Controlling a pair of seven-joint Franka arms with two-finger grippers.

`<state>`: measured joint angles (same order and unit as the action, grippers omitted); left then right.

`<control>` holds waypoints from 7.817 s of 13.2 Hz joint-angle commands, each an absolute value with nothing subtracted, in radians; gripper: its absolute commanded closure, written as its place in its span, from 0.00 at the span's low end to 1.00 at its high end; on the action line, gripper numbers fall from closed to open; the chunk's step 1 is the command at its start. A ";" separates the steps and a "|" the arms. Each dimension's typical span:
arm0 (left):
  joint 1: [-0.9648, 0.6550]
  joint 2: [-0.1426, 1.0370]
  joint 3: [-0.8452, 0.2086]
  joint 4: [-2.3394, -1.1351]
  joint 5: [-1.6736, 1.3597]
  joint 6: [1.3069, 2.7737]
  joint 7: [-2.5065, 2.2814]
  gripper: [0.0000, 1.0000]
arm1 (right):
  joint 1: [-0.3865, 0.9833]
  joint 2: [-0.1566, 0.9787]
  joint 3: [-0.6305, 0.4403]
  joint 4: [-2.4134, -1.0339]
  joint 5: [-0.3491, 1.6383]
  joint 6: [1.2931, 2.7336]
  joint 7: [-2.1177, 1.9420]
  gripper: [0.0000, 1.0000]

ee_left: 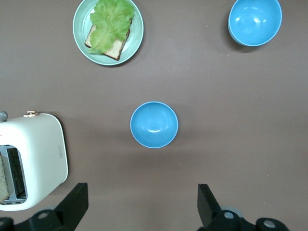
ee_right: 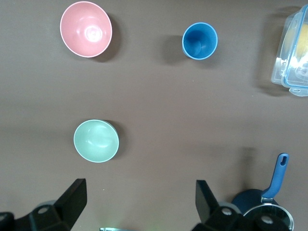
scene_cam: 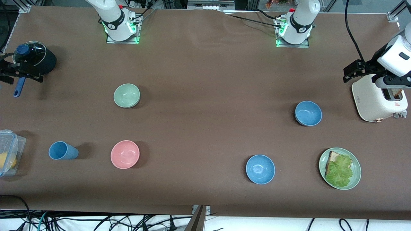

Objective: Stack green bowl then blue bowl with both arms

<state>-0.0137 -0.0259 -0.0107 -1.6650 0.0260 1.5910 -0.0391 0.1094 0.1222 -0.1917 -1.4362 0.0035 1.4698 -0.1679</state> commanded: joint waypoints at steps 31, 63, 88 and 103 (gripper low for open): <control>0.006 -0.018 -0.014 -1.644 0.011 1.571 -0.023 0.00 | 0.095 0.117 -0.178 -1.437 -0.006 1.474 -0.150 0.00; 0.008 -0.018 -0.012 -1.644 0.011 1.562 -0.021 0.00 | 0.143 0.130 -0.055 -2.380 0.025 2.382 0.072 0.01; 0.008 -0.018 -0.012 -1.644 0.009 1.560 -0.021 0.00 | 0.144 0.178 0.151 -2.383 0.032 2.554 0.211 1.00; 0.008 -0.018 -0.012 -1.644 0.011 1.560 -0.021 0.00 | 0.561 0.690 0.229 -1.700 0.101 2.459 0.801 1.00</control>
<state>0.0001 -0.0255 -0.0110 -1.6650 0.0260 1.5779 -0.0391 0.5452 0.6734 0.2337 -1.7357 0.0728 2.4804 0.7882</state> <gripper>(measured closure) 0.000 0.925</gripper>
